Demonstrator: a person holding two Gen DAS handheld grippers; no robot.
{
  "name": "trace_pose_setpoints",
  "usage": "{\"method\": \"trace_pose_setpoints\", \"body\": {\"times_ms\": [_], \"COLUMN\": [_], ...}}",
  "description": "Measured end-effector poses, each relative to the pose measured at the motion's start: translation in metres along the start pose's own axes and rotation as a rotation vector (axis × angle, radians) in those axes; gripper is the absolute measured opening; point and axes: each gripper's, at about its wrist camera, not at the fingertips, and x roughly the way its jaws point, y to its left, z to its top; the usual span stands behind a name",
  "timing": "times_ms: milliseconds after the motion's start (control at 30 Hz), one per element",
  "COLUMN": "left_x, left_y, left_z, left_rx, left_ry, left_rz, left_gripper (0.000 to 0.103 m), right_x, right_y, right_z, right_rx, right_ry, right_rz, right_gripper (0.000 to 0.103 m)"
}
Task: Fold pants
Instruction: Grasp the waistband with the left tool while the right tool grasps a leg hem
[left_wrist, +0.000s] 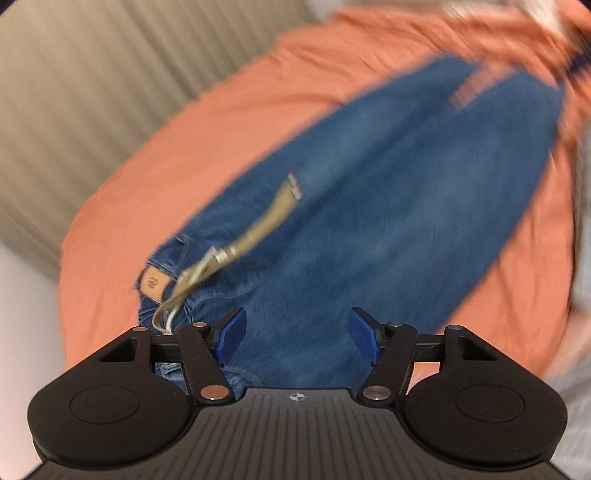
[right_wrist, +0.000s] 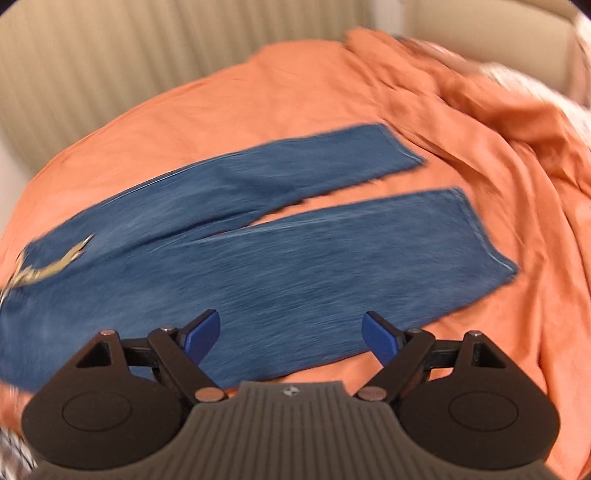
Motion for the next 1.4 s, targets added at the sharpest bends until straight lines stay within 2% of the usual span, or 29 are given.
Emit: {"method": "trace_pose_setpoints", "body": {"times_ms": [100, 200, 333, 400, 467, 567, 600, 667, 700, 767, 867, 967, 1200, 1400], "left_x": [0.026, 0.047, 0.066, 0.074, 0.082, 0.087, 0.086, 0.082, 0.08, 0.074, 0.065, 0.057, 0.038, 0.028], "left_y": [0.001, -0.007, -0.025, -0.034, -0.04, -0.052, -0.053, -0.052, -0.05, -0.041, -0.032, -0.027, 0.005, 0.02], "left_z": [-0.018, -0.036, -0.049, -0.051, -0.054, -0.058, -0.059, -0.057, -0.057, -0.052, -0.042, -0.023, 0.002, 0.016], "left_rx": [0.115, 0.199, 0.318, 0.366, 0.407, 0.432, 0.428, 0.4, 0.388, 0.343, 0.311, 0.26, -0.004, -0.169], "left_ry": [0.121, 0.226, 0.305, 0.333, 0.36, 0.374, 0.375, 0.366, 0.364, 0.36, 0.355, 0.334, 0.262, 0.22], "left_rz": [-0.032, -0.125, -0.174, -0.16, -0.139, -0.104, -0.093, -0.071, -0.055, -0.051, -0.037, 0.002, 0.058, 0.098], "left_gripper": [0.075, 0.075, 0.075, 0.076, 0.077, 0.077, 0.074, 0.043, 0.032, 0.022, 0.019, 0.016, 0.013, 0.013], "right_x": [0.009, 0.017, 0.034, 0.04, 0.05, 0.06, 0.063, 0.066, 0.067, 0.068, 0.07, 0.07, 0.06, 0.06], "right_y": [-0.021, -0.032, -0.047, -0.052, -0.058, -0.064, -0.063, -0.061, -0.061, -0.057, -0.053, -0.052, -0.056, -0.056], "right_z": [0.017, 0.03, 0.047, 0.051, 0.056, 0.062, 0.062, 0.062, 0.061, 0.057, 0.051, 0.04, 0.016, -0.008], "right_rx": [0.024, -0.041, -0.181, -0.234, -0.272, -0.323, -0.351, -0.405, -0.428, -0.492, -0.592, -0.717, -0.985, -1.164], "right_ry": [0.029, 0.052, 0.09, 0.126, 0.164, 0.195, 0.202, 0.221, 0.23, 0.246, 0.277, 0.299, 0.295, 0.276], "right_rz": [-0.062, -0.141, -0.219, -0.238, -0.268, -0.3, -0.305, -0.315, -0.31, -0.298, -0.294, -0.296, -0.304, -0.302], "right_gripper": [0.062, 0.049, 0.047, 0.046, 0.05, 0.05, 0.05, 0.05, 0.05, 0.052, 0.06, 0.06, 0.059, 0.058]}}
